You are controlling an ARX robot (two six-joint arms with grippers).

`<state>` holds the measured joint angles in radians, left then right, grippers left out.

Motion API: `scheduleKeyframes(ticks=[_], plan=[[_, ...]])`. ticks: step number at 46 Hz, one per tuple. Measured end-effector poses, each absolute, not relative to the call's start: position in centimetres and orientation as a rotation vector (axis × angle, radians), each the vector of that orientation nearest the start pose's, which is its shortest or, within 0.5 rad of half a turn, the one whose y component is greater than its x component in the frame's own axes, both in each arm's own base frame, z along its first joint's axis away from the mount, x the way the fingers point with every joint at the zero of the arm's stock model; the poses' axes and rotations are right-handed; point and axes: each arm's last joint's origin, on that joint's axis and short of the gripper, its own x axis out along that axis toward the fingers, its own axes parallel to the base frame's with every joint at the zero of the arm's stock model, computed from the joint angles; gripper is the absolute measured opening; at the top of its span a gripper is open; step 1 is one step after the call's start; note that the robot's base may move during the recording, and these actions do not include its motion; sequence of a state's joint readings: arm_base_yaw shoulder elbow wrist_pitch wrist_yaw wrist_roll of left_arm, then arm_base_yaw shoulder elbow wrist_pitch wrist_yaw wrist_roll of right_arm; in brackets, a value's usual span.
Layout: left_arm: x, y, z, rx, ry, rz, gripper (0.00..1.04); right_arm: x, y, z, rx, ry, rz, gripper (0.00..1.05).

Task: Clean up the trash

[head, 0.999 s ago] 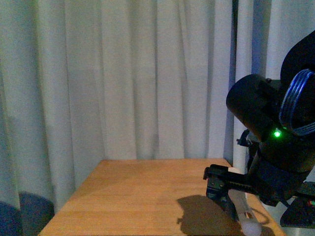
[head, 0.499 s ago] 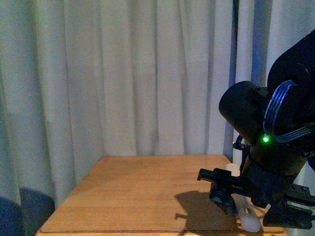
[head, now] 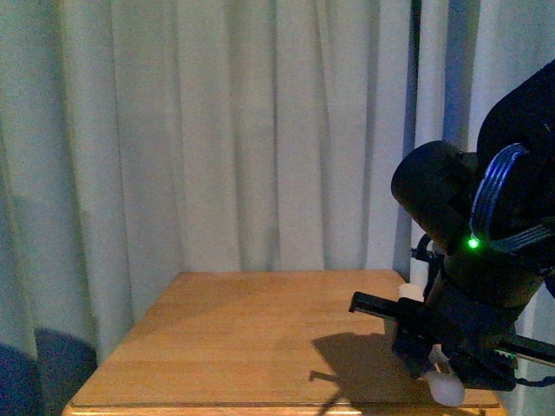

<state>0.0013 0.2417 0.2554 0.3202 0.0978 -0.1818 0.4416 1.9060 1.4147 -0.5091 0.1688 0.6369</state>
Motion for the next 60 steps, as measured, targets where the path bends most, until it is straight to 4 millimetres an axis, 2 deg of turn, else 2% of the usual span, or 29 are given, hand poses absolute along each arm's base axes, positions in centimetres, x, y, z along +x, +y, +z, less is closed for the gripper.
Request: scheduleKeyframes(ticks=[9,18,25,32,45,52,60], plan=[[9.9,-0.3,26.2,-0.163,-0.324,-0.126,0.28,36.0,16.1,20.8,0.278,0.948,-0.051,0.22],[9.9,-0.3,26.2,-0.163,-0.324,-0.126,0.28,34.0,15.0,23.2,0.194,0.727,-0.001,0.21],[9.9,-0.3,26.2,-0.163,-0.324,-0.126,0.28,30.5,13.3,26.6,0.116,0.495,0.056,0.21],[9.9,-0.3,26.2,-0.163,-0.324,-0.126,0.28,26.5,11.4,28.4,0.038,0.336,0.084,0.21],[9.9,-0.3,26.2,-0.163,-0.324,-0.126,0.28,18.9,7.5,28.3,-0.059,0.132,0.055,0.21],[9.9,-0.3,26.2,-0.163,-0.324,-0.126,0.28,14.3,5.3,28.0,-0.085,0.014,-0.048,0.21],[9.9,-0.3,26.2,-0.163,-0.324,-0.126,0.28,12.3,4.4,27.8,-0.070,-0.056,-0.087,0.21]])
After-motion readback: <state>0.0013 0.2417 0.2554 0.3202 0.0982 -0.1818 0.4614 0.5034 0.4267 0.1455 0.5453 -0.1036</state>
